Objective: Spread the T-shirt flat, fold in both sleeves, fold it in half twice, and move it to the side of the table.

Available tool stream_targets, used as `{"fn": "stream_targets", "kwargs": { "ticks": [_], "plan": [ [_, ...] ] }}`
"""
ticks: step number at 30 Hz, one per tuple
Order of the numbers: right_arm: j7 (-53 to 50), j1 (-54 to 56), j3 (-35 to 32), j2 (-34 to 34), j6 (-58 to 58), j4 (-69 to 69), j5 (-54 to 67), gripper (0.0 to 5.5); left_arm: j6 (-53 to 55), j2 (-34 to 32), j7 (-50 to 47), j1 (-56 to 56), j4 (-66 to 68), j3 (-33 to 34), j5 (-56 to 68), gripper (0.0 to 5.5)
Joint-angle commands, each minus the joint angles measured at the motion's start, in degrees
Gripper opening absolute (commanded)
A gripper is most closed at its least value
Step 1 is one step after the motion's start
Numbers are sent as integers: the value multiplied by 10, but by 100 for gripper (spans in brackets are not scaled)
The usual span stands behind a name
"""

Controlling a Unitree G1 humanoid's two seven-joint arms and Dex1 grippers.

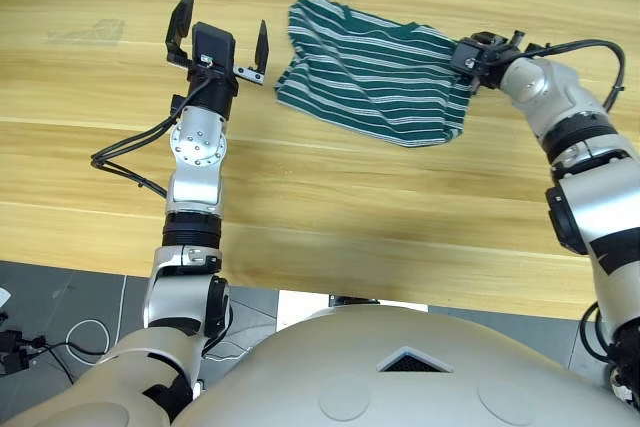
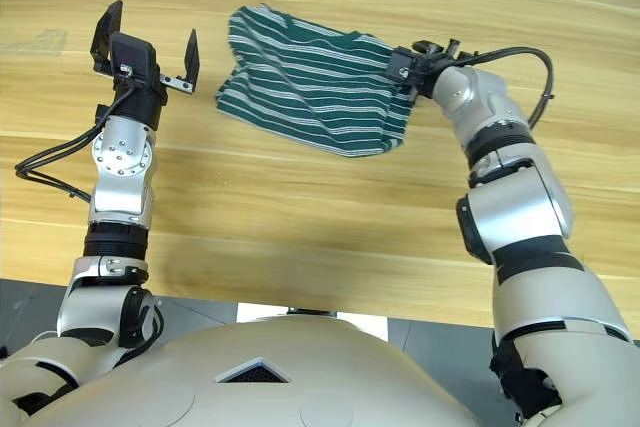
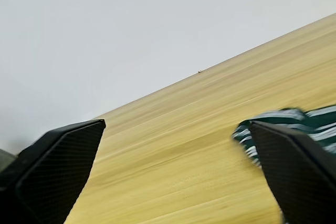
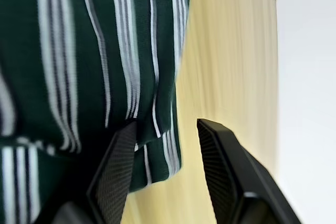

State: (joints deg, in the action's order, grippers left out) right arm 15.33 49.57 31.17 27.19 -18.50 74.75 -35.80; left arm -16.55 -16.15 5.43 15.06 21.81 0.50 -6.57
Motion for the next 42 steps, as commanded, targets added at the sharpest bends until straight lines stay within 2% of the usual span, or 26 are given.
{"fn": "stream_targets", "kwargs": {
  "ticks": [1,4,7,9,14,21,27,31,35,42],
  "plan": [
    [213,-135,26,74,-116,-132,51,213,16,1,0,-20,-35,-5,-7,506],
    [357,-273,41,141,-109,-444,215,213,22,1,1,-37,-72,-13,-20,506],
    [404,-356,59,196,-54,-663,302,213,30,-4,8,-49,-120,-20,-30,506],
    [424,-385,61,216,-26,-767,341,213,39,-7,14,-58,-162,-18,-28,506],
    [460,-426,45,232,36,-911,376,213,66,-13,20,-69,-225,-10,-23,506],
    [475,-448,26,216,77,-942,375,213,87,-17,23,-83,-250,-3,-24,506],
    [442,-463,-47,186,92,-922,430,213,93,-35,34,-114,-289,10,-27,506],
    [448,-484,-62,191,96,-918,430,213,83,-81,100,-182,-332,-22,-39,506],
    [458,-494,-72,197,101,-907,423,213,57,-151,154,-216,-283,-61,-98,506],
    [466,-486,-71,188,99,-876,396,213,35,-132,144,-159,-194,-107,-134,506]
  ]
}}
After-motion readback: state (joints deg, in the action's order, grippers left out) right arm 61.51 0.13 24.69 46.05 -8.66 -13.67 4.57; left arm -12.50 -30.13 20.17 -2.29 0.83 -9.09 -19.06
